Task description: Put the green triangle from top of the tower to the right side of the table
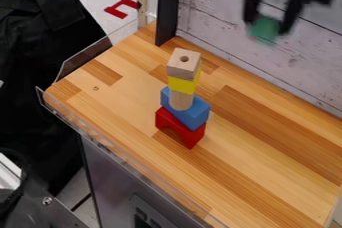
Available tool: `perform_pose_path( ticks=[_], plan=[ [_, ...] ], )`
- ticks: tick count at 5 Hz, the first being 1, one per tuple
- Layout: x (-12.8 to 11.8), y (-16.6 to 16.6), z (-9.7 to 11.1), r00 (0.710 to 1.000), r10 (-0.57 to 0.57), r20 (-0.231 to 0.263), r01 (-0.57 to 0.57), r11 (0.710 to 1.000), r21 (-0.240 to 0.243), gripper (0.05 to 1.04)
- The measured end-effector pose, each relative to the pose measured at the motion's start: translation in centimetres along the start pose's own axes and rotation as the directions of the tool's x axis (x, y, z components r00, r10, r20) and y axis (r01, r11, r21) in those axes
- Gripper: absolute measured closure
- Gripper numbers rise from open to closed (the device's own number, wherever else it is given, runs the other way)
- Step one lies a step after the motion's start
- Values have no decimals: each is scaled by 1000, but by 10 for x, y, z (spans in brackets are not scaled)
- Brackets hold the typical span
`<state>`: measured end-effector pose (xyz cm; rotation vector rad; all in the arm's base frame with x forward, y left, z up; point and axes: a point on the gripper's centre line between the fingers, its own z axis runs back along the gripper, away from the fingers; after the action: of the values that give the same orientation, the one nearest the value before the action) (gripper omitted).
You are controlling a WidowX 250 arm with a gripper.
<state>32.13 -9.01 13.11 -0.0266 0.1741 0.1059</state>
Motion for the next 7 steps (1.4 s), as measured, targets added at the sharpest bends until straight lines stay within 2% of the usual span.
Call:
perform_pose_path(
  ticks=[1, 2, 3, 4, 5, 6, 7],
  plan=[
    [-2, -29, -28, 994, -87, -64, 85, 996, -30, 551],
    [-4, -43, -51, 987, -129, -96, 125, 991, -50, 551],
    [-2, -45, -67, 984, -145, -106, 139, 989, -57, 551],
    [1, -47, -87, 980, -148, -132, 143, 989, -48, 551],
    [4, -47, -100, 984, -137, -115, 137, 991, -3, 551],
    [14, -49, -129, 976, -133, -174, 146, 987, 64, 551],
    [19, -53, -133, 976, -122, -180, 139, 986, 88, 551]
  ],
)
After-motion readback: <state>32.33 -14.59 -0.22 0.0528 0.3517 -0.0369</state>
